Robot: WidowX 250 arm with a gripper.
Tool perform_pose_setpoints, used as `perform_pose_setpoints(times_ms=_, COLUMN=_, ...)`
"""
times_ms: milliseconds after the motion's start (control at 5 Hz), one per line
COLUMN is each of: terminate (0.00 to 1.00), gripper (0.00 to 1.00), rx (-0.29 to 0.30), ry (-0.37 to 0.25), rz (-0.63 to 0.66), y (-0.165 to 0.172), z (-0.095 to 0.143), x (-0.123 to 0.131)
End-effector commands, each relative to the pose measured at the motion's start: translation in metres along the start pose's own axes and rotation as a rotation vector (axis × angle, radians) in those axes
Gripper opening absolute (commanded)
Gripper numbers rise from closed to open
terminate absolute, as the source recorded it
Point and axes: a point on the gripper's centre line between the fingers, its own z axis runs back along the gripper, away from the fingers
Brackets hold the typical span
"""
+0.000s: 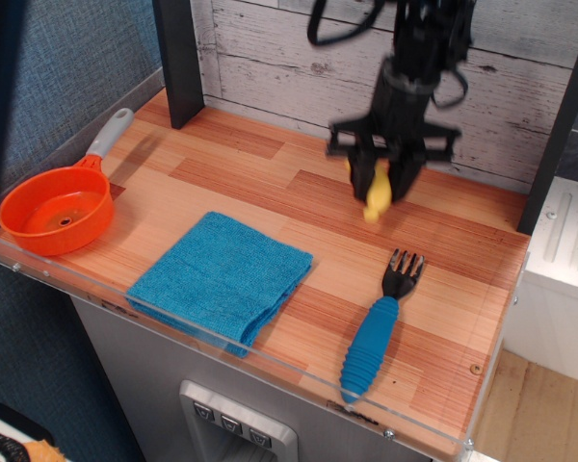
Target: Put the banana on the blue rag.
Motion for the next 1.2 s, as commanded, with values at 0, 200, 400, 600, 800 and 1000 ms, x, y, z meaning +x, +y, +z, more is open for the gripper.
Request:
perform_pose_setpoints(times_ms=0, terminate=0.0, gripper=0.0, rx=0.017, ry=-0.036, rz=0.156, y=0.05, z=0.047, x=-0.001)
perform_pose_setpoints(times_ms=200, terminate=0.0, gripper=0.0, rx=0.0, ry=-0.021, rz=0.177, y=0.079, z=0.04, x=-0.017)
perform_pose_setpoints(times_ms=400, terminate=0.0, gripper=0.0, rx=-0.058, ry=0.027, rz=0.201, y=0.108, z=0.027, x=-0.031)
perform_pose_setpoints(times_ms=600, terminate=0.0, gripper=0.0, rx=-0.123, ry=0.05, rz=0.191, y=0.118, z=0.011, x=-0.04)
perform_pose_setpoints(times_ms=800, terminate=0.0, gripper=0.0, rx=-0.082, ry=0.028, rz=0.207, y=0.127, z=0.002, x=-0.044)
perform_pose_setpoints(times_ms=1000, terminate=0.0, gripper=0.0, rx=-0.067, ry=0.021, rz=0.204, y=0.132, z=-0.005, x=-0.051)
